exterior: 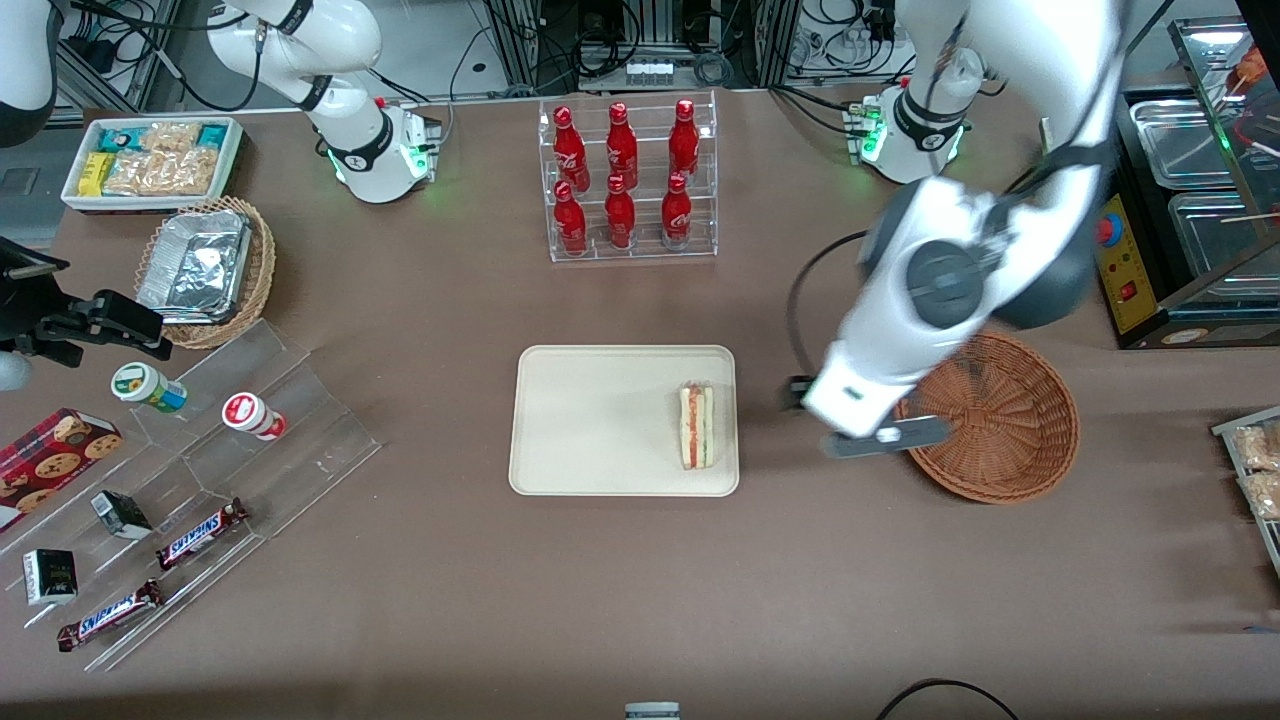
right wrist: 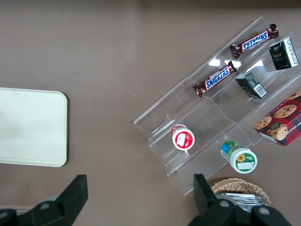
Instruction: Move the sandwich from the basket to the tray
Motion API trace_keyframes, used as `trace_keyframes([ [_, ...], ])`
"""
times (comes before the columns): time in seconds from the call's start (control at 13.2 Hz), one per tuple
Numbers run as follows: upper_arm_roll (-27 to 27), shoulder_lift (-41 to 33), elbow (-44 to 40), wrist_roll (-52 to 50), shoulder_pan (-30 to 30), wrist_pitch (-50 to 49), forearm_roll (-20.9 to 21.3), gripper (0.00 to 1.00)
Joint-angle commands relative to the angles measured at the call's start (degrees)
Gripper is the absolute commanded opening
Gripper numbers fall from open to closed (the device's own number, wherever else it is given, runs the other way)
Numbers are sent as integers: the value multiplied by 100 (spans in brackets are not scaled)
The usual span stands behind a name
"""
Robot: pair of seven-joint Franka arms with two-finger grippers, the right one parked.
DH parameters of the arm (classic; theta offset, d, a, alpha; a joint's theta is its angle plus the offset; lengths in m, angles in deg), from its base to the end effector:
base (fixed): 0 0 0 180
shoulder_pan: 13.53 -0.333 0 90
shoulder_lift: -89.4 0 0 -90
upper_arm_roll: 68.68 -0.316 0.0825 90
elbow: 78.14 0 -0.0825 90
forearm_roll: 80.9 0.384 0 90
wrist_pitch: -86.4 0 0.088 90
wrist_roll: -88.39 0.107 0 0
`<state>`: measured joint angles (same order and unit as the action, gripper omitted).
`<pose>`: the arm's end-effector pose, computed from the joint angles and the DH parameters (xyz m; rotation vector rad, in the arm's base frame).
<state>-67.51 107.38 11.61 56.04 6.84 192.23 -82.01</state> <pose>0.6058 -0.2392 0.4599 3.1189 0.3053 -0.0639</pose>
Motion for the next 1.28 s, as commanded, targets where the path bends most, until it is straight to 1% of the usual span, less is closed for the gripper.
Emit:
trace_keyframes([
  [0.0, 33, -654, 438, 79, -507, -194, 84, 100],
  [0.23, 33, -1164, 763, 1130, -1148, -544, 172, 100],
  [0.38, 33, -1454, 755, 1625, -1404, -1027, 172, 100],
  [0.53, 24, -1727, 720, 2300, -1694, -1466, 84, 100],
  [0.6, -20, -1841, 694, 2486, -1695, -1660, 84, 100],
  [0.75, -47, -2087, 685, 2514, -1695, -1706, 84, 100],
  [0.91, -64, -2325, 685, 2514, -1634, -1767, 171, 100],
  [1.13, -64, -2335, 509, 2532, -1598, -1776, 198, 100],
  [1.21, -64, -2326, 517, 2549, -1598, -1768, 311, 100],
])
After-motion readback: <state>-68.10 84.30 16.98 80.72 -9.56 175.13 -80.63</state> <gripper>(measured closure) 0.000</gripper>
